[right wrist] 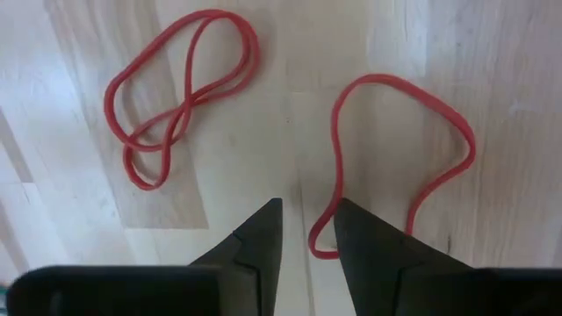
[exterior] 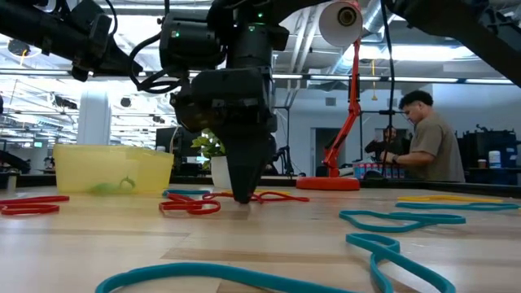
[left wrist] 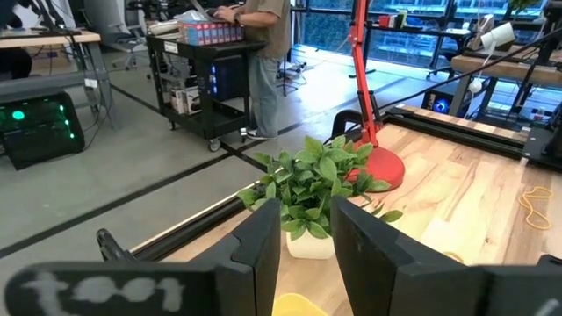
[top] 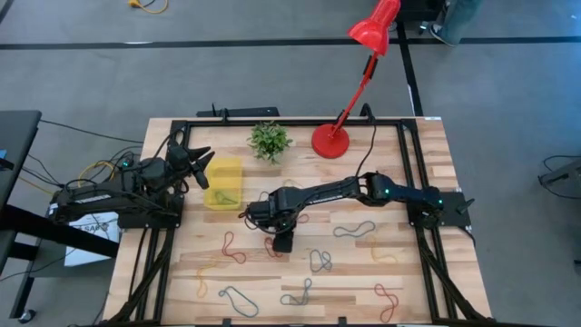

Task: Pick and place items into bin
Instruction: Put the red rubber band into the yellow bin

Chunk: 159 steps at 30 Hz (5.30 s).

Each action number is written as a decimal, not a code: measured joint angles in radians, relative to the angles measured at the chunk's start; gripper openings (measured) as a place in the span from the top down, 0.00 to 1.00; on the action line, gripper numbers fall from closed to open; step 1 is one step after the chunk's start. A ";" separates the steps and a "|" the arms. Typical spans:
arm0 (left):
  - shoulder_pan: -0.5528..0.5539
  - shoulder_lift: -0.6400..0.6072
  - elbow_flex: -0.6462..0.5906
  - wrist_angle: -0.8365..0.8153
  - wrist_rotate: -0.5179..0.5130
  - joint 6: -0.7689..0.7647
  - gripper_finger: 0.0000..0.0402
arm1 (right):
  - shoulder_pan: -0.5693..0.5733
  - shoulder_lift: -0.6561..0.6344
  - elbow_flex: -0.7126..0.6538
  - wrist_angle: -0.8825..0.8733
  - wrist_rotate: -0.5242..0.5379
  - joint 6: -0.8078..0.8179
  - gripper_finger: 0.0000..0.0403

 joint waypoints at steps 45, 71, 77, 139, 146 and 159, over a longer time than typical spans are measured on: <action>0.000 0.000 0.002 -0.046 -0.594 0.080 0.77 | -0.210 -0.091 0.149 0.828 0.253 -0.192 1.00; 0.000 -0.001 0.002 -0.048 -0.576 0.080 0.77 | -0.208 0.052 0.151 0.838 0.249 -0.083 0.76; 0.000 -0.001 0.002 -0.048 -0.574 0.080 0.77 | -0.208 0.052 0.151 0.823 0.248 -0.083 0.69; -0.417 0.996 0.547 -0.120 0.501 0.201 0.77 | 0.158 -1.457 -1.321 0.838 0.491 -0.085 0.74; -0.415 1.192 0.546 -0.046 0.569 0.128 0.77 | 0.192 -1.562 -1.749 1.426 0.492 -0.097 0.74; -0.417 1.475 0.546 0.136 0.729 0.038 0.77 | 0.183 -1.561 -1.801 1.560 0.492 -0.092 0.75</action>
